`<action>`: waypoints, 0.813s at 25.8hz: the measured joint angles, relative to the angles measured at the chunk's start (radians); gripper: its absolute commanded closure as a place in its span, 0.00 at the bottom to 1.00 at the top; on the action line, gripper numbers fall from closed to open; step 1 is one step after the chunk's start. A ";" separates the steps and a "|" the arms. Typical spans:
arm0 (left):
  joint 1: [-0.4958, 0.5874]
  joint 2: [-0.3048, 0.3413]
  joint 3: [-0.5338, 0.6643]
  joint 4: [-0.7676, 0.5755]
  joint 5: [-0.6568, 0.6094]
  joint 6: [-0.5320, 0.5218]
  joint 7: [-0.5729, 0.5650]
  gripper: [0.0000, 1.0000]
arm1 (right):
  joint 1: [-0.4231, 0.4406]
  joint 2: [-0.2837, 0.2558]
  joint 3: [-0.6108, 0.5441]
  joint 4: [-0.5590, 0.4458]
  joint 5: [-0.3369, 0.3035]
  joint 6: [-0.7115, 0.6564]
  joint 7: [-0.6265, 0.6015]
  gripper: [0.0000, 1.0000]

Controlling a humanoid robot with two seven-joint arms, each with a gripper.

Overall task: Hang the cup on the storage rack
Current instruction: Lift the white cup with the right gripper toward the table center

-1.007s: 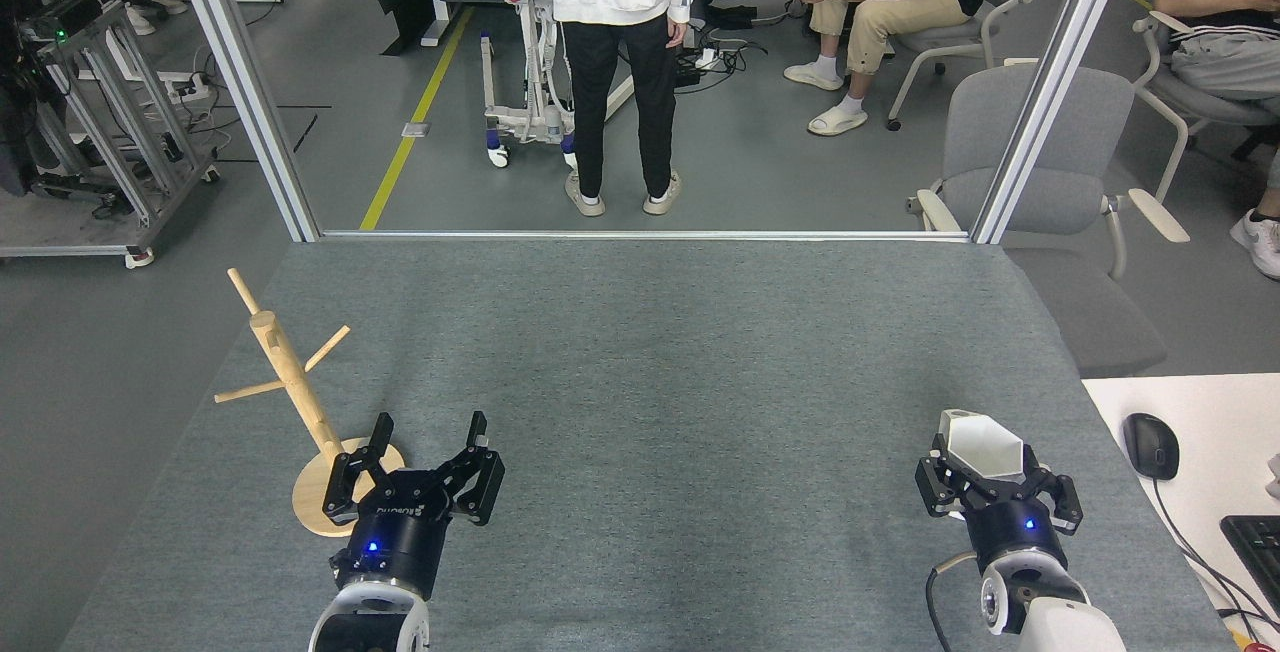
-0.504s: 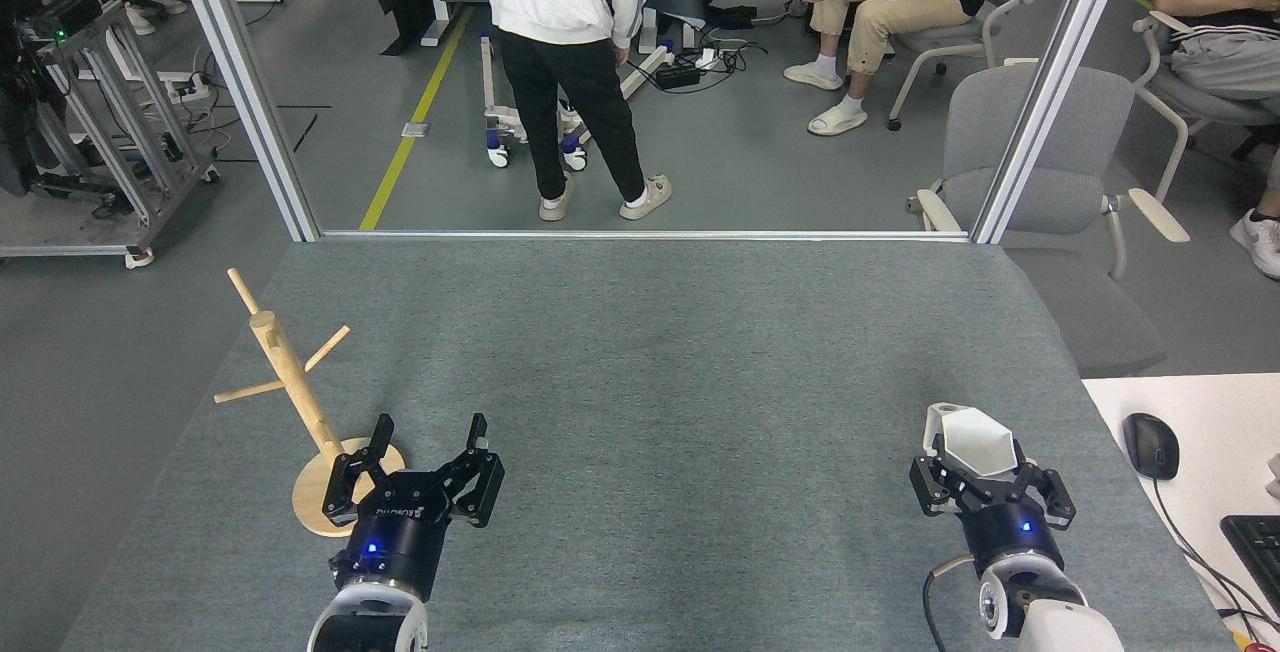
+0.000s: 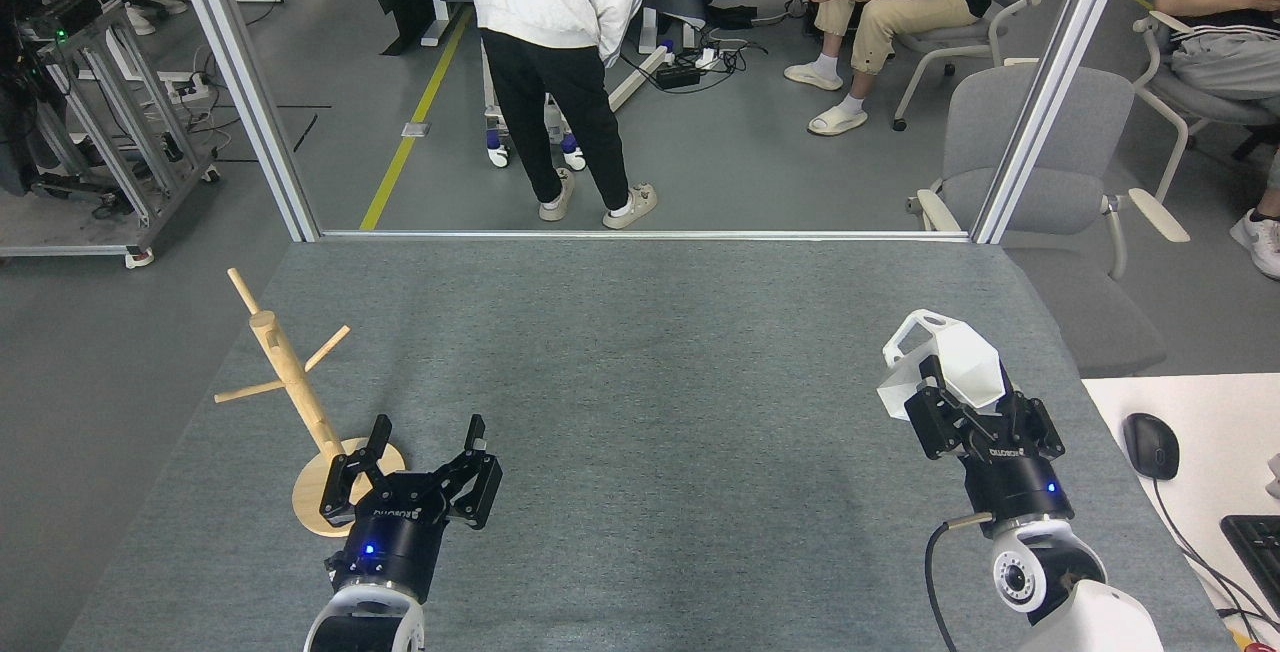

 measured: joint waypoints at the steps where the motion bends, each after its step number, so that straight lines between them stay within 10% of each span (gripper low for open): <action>1: 0.002 0.000 0.000 -0.002 0.000 0.000 0.000 0.01 | 0.004 -0.001 -0.001 -0.015 -0.018 -0.042 0.001 0.57; 16: 0.070 0.000 -0.035 -0.109 -0.026 -0.004 0.014 0.01 | 0.054 0.022 0.059 -0.371 -0.083 -0.186 0.112 0.74; 21: 0.077 -0.001 -0.085 -0.128 -0.143 -0.004 0.014 0.01 | 0.071 0.027 0.164 -0.515 0.016 -0.009 0.137 0.72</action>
